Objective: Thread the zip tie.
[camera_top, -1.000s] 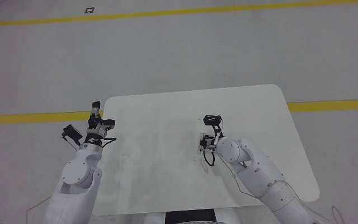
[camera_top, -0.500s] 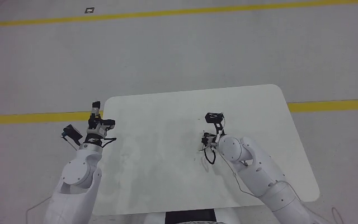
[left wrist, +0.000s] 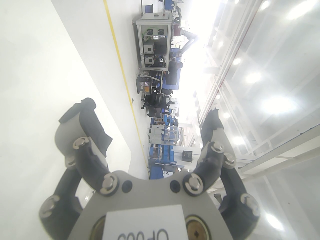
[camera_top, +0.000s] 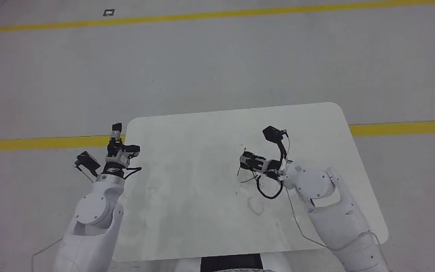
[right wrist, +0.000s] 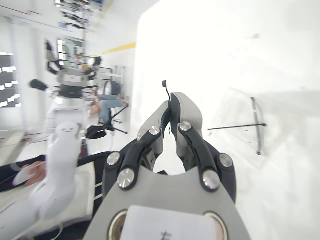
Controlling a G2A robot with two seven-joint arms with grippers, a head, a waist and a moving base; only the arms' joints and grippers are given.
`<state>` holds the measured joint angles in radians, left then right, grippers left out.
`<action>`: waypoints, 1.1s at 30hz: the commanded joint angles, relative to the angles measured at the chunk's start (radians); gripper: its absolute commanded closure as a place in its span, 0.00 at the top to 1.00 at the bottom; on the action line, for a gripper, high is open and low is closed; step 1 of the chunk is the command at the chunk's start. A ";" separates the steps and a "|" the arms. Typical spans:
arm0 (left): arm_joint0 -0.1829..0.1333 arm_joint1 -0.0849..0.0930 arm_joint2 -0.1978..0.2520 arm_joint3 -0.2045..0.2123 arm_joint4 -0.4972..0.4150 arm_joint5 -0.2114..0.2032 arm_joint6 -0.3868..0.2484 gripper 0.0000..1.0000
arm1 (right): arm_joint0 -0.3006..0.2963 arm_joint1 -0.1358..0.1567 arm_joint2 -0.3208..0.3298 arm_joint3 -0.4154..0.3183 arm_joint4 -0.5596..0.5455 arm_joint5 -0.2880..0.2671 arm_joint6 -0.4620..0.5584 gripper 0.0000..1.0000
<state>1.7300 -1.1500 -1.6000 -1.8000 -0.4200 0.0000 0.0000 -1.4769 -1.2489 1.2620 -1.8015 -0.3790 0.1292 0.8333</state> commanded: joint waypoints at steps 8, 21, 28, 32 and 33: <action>0.000 0.000 0.000 0.000 0.000 0.000 0.000 1.00 | -0.002 0.000 -0.001 0.005 -0.055 0.010 -0.009 0.00; 0.015 0.003 0.008 -0.022 -0.175 0.247 -0.186 1.00 | 0.097 -0.011 -0.023 0.208 0.262 -0.404 -0.047 0.00; 0.015 0.003 0.008 -0.022 -0.175 0.247 -0.186 1.00 | 0.097 -0.011 -0.023 0.208 0.262 -0.404 -0.047 0.00; 0.015 0.003 0.008 -0.022 -0.175 0.247 -0.186 1.00 | 0.097 -0.011 -0.023 0.208 0.262 -0.404 -0.047 0.00; 0.015 0.003 0.008 -0.022 -0.175 0.247 -0.186 1.00 | 0.097 -0.011 -0.023 0.208 0.262 -0.404 -0.047 0.00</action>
<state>1.7449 -1.1467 -1.5916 -1.8220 -0.5953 0.2471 -0.1862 -1.3803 -1.2603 1.2385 -1.5931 -0.1170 -0.2747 0.7862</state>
